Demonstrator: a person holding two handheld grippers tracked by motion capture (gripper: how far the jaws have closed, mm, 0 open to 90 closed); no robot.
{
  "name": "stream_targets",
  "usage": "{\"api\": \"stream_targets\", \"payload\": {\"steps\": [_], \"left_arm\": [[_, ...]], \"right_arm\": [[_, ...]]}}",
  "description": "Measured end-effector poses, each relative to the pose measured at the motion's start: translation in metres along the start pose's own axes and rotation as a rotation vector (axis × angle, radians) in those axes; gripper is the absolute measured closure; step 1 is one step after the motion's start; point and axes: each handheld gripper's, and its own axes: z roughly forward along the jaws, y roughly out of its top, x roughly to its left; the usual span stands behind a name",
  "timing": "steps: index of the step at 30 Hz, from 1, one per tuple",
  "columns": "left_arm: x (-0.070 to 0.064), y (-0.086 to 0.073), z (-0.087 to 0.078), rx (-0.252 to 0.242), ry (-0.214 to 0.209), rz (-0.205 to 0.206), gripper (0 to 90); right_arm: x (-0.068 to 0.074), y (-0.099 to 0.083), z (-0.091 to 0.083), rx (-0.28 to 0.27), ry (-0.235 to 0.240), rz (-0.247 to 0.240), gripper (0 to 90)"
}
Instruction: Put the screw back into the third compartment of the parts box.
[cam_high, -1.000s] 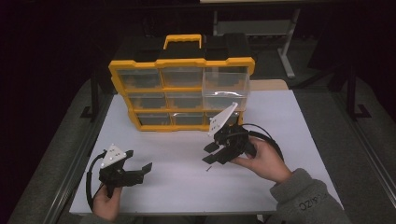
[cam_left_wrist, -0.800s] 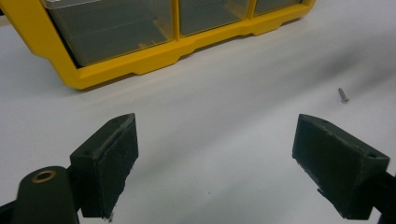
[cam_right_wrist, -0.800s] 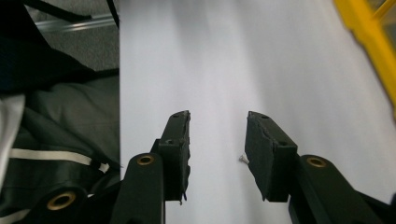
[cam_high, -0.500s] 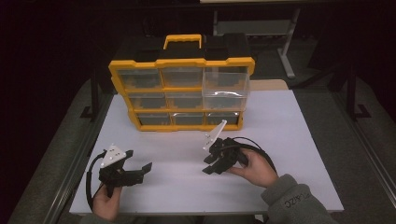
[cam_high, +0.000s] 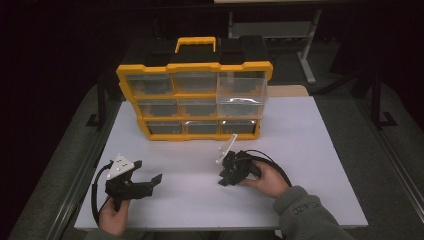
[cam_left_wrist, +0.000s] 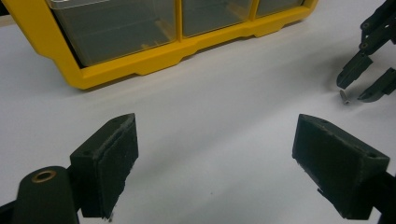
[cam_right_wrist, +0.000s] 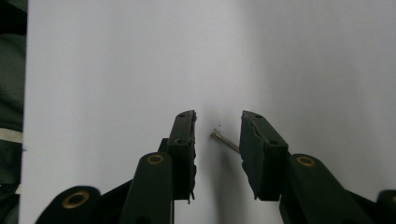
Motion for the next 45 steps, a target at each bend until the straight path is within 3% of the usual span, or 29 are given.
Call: {"api": "stream_targets", "payload": {"steps": [7, 16, 31, 37, 45], "left_arm": [[0.0, 0.0, 0.0, -0.001, -0.002, 0.004, 13.7], [0.0, 0.0, -0.001, -0.003, -0.002, 0.005, 13.7], [0.001, 0.0, -0.001, -0.001, -0.005, 0.0, 13.7], [0.0, 0.001, -0.001, -0.002, -0.004, 0.008, 13.7], [0.0, 0.0, 0.0, -0.003, -0.005, 0.008, 13.7]], "right_arm": [[-0.001, 0.002, 0.008, 0.029, -0.021, -0.015, 73.1], [-0.003, 0.002, 0.008, 0.038, -0.044, 0.036, 86.2], [-0.004, 0.0, 0.003, 0.018, -0.02, 0.083, 87.1], [0.003, 0.002, -0.004, 0.009, -0.028, 0.065, 87.1], [0.016, 0.004, -0.021, -0.024, 0.009, 0.044, 87.0]]}}
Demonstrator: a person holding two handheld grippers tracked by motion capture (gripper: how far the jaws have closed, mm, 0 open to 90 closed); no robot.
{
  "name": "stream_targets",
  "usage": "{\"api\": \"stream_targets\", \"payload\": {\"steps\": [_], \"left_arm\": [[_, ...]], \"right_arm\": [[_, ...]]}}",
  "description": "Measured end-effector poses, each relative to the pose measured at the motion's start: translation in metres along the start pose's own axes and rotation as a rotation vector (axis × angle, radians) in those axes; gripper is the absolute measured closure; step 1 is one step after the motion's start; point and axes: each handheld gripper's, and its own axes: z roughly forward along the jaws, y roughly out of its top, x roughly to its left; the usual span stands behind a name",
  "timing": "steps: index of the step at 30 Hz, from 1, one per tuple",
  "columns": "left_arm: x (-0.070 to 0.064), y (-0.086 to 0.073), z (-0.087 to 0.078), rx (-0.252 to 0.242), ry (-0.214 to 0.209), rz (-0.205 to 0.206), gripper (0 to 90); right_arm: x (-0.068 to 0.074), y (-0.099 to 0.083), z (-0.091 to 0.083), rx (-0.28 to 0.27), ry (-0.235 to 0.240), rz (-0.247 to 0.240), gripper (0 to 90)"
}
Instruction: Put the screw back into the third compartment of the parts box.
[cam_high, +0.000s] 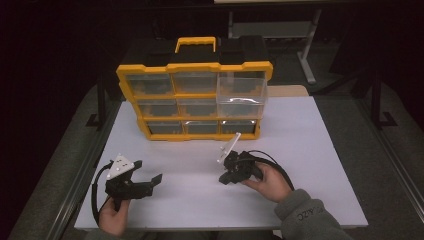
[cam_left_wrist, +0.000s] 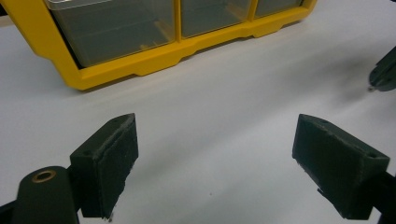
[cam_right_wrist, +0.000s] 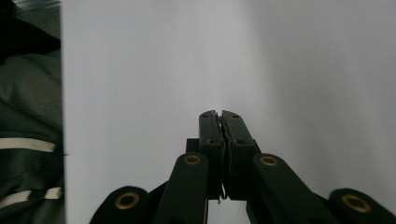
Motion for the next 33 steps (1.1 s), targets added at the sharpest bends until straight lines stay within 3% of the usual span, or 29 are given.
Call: {"api": "stream_targets", "payload": {"steps": [9, 16, 17, 23, 25, 33], "left_arm": [[0.0, 0.0, 0.001, -0.003, 0.003, 0.01, 13.7], [0.0, 0.0, 0.001, -0.003, 0.004, 0.006, 13.7], [0.0, 0.0, 0.001, -0.007, 0.005, 0.007, 13.7], [-0.001, 0.0, 0.001, -0.002, 0.0, -0.007, 13.7], [0.0, 0.0, 0.001, 0.003, 0.002, 0.012, 13.7], [0.0, 0.0, 0.001, 0.0, 0.002, 0.005, 13.7]], "right_arm": [[0.014, 0.015, -0.039, -0.046, 0.013, -0.043, 87.0], [0.016, 0.019, -0.067, -0.088, 0.043, -0.024, 86.9], [0.017, 0.021, -0.077, -0.092, 0.045, -0.014, 87.0], [0.02, 0.032, -0.107, -0.115, 0.025, -0.028, 86.9], [0.022, 0.036, -0.117, -0.119, 0.021, -0.025, 86.9], [0.021, 0.055, -0.156, -0.126, 0.005, -0.038, 86.9]]}}
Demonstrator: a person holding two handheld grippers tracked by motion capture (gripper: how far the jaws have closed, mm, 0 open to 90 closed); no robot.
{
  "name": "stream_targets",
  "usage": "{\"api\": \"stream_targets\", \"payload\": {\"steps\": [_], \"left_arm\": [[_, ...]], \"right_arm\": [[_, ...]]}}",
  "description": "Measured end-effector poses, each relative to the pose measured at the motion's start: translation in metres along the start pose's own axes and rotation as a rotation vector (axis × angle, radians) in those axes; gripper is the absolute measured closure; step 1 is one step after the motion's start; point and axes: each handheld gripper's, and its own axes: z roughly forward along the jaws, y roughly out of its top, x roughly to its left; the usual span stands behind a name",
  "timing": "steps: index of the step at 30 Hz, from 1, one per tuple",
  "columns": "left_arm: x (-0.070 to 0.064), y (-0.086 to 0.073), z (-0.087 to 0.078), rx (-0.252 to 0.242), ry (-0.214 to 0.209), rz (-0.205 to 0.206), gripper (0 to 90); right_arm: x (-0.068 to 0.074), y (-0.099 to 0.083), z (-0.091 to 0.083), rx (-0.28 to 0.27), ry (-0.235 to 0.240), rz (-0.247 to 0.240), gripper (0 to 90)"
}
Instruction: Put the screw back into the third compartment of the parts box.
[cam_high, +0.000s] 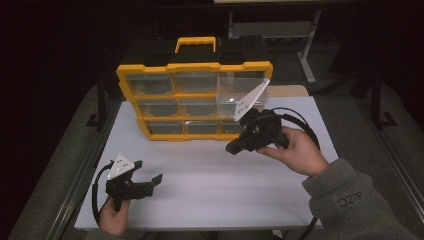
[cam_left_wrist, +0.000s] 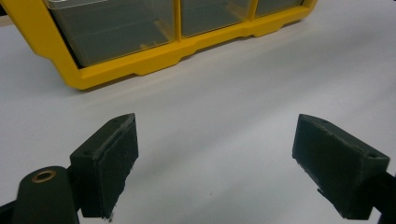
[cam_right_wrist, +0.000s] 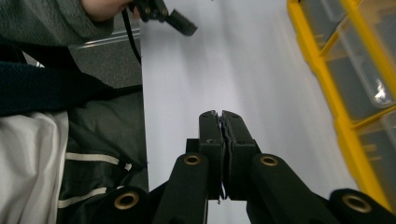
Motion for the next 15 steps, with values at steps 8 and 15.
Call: {"api": "stream_targets", "payload": {"steps": [8, 15], "left_arm": [[0.0, 0.0, 0.0, -0.006, 0.0, -0.003, 13.7], [0.001, 0.0, -0.003, 0.01, -0.002, -0.015, 13.7]], "right_arm": [[-0.007, 0.027, -0.035, -0.028, -0.021, -0.001, 86.7], [-0.016, 0.047, -0.055, -0.015, -0.065, 0.004, 86.6]]}}
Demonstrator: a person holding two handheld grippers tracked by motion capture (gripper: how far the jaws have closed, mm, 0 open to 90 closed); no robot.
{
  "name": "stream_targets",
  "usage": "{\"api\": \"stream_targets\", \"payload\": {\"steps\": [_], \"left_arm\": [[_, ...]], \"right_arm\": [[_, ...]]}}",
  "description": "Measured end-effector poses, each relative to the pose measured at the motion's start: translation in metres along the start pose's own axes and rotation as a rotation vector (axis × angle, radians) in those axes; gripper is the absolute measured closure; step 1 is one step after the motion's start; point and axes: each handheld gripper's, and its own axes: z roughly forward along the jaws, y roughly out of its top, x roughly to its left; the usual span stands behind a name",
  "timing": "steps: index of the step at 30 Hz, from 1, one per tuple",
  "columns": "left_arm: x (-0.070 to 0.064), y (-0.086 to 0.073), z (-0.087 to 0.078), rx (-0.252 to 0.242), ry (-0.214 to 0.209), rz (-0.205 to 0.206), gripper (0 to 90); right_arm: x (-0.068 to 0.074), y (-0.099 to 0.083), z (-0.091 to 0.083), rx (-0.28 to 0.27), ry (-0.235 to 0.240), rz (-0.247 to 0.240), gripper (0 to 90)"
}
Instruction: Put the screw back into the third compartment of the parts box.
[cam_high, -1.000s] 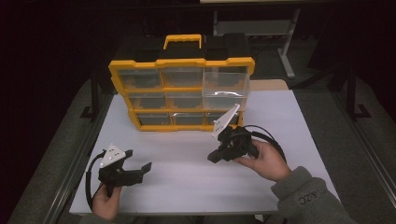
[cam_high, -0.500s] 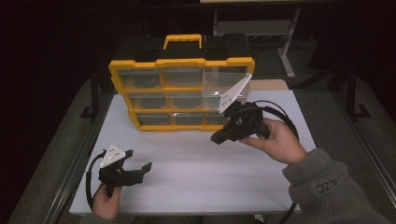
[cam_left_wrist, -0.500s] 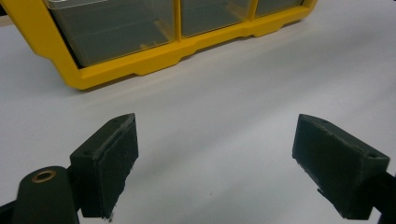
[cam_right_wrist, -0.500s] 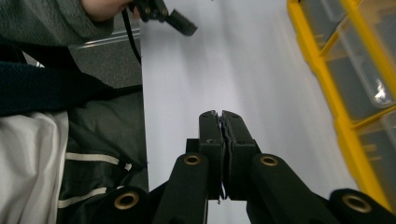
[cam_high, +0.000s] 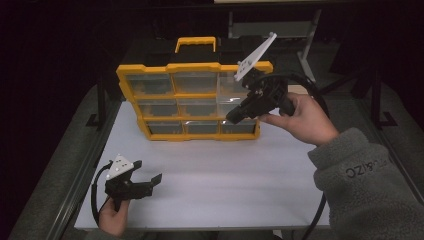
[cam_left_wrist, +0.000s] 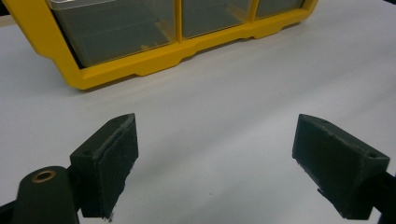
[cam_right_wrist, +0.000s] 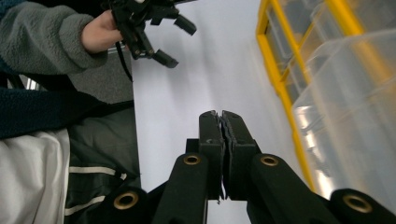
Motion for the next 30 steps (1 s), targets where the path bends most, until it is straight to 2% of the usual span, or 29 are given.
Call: {"api": "stream_targets", "payload": {"steps": [8, 13, 15, 16, 17, 18, 21, 24, 25, 26, 27, 30], "left_arm": [[0.002, -0.001, 0.0, -0.019, 0.004, -0.017, 13.7], [0.002, -0.001, -0.003, -0.001, 0.007, -0.007, 13.7], [0.003, -0.001, -0.003, -0.011, 0.011, -0.007, 13.7], [0.003, -0.001, -0.003, -0.011, 0.011, -0.007, 13.7], [0.002, -0.001, -0.003, -0.024, 0.007, -0.021, 13.7], [0.002, -0.001, -0.003, -0.024, 0.007, -0.021, 13.7], [0.001, -0.002, -0.003, -0.012, 0.006, -0.017, 13.7], [0.001, -0.001, -0.003, -0.014, 0.006, -0.013, 13.7], [0.002, -0.001, -0.004, -0.011, 0.008, 0.003, 13.7], [0.002, -0.001, -0.004, -0.011, 0.008, 0.003, 13.7], [0.001, -0.001, -0.003, -0.015, 0.008, -0.014, 13.7], [0.001, 0.0, -0.002, -0.011, 0.003, -0.008, 13.7]], "right_arm": [[-0.013, 0.018, -0.021, -0.016, -0.038, 0.001, 86.5], [-0.035, 0.027, -0.033, -0.01, -0.075, 0.054, 86.3], [-0.042, 0.027, -0.034, -0.019, -0.088, 0.072, 86.3], [-0.042, 0.027, -0.034, -0.019, -0.088, 0.072, 86.3], [-0.049, 0.028, -0.034, -0.03, -0.09, 0.085, 86.3], [-0.049, 0.028, -0.034, -0.03, -0.09, 0.085, 86.3], [-0.061, 0.026, -0.027, -0.011, -0.113, 0.11, 86.3], [-0.067, 0.025, -0.02, -0.008, -0.122, 0.122, 86.2], [-0.069, 0.024, -0.017, -0.002, -0.125, 0.127, 86.3], [-0.07, 0.023, -0.016, 0.001, -0.122, 0.131, 86.3], [-0.072, 0.022, -0.013, 0.005, -0.125, 0.135, 86.2], [-0.076, 0.019, -0.005, 0.026, -0.128, 0.148, 86.2]]}}
